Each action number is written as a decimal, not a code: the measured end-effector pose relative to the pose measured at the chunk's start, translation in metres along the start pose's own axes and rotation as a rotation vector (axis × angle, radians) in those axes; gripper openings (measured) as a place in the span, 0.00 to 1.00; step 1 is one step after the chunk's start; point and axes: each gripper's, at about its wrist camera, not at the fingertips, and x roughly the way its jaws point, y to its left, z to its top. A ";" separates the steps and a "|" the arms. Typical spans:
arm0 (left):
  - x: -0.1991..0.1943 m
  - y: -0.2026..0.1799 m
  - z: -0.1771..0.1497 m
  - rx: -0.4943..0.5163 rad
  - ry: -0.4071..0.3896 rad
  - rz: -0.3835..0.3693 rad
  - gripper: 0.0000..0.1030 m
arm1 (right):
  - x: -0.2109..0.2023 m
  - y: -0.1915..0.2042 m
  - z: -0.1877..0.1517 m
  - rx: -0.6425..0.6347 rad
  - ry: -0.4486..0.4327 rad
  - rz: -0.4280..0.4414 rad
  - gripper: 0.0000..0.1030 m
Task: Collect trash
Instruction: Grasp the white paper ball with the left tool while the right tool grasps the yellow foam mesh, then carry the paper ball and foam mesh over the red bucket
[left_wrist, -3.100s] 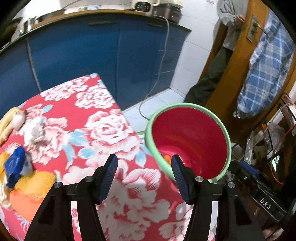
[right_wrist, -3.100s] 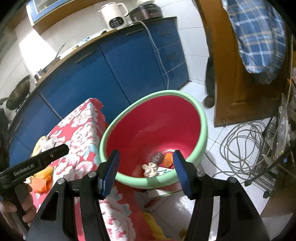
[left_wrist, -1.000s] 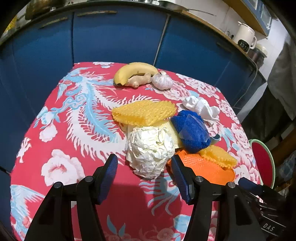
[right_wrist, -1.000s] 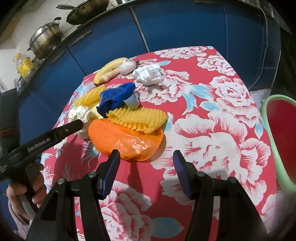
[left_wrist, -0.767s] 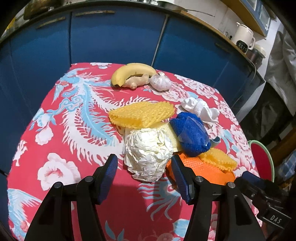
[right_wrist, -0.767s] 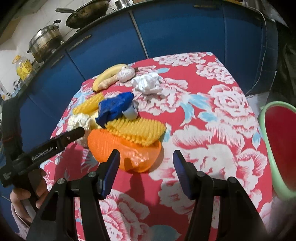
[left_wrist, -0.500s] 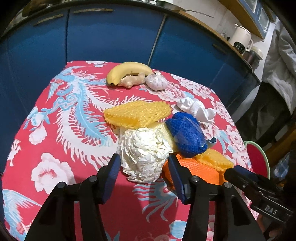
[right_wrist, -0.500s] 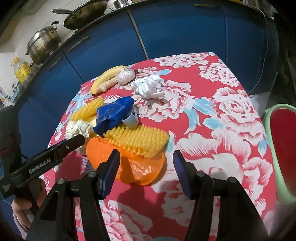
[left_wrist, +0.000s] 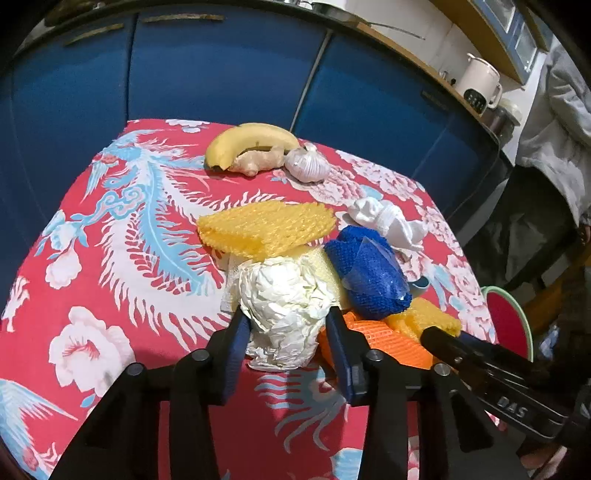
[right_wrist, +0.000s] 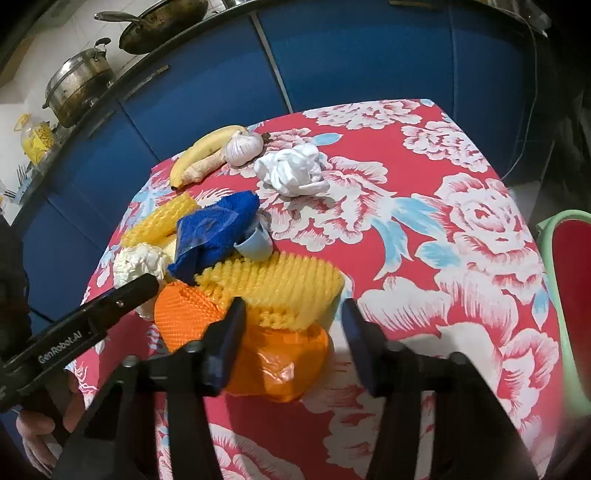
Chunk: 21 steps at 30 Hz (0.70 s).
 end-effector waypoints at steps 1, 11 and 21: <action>-0.001 0.000 0.000 -0.002 -0.005 0.003 0.40 | 0.000 0.000 0.000 -0.002 -0.003 0.003 0.42; -0.029 0.006 -0.003 -0.029 -0.043 -0.003 0.39 | -0.015 -0.002 -0.002 -0.024 -0.089 -0.004 0.07; -0.041 -0.003 -0.007 -0.018 -0.041 -0.026 0.39 | -0.057 -0.009 -0.010 -0.006 -0.170 0.007 0.06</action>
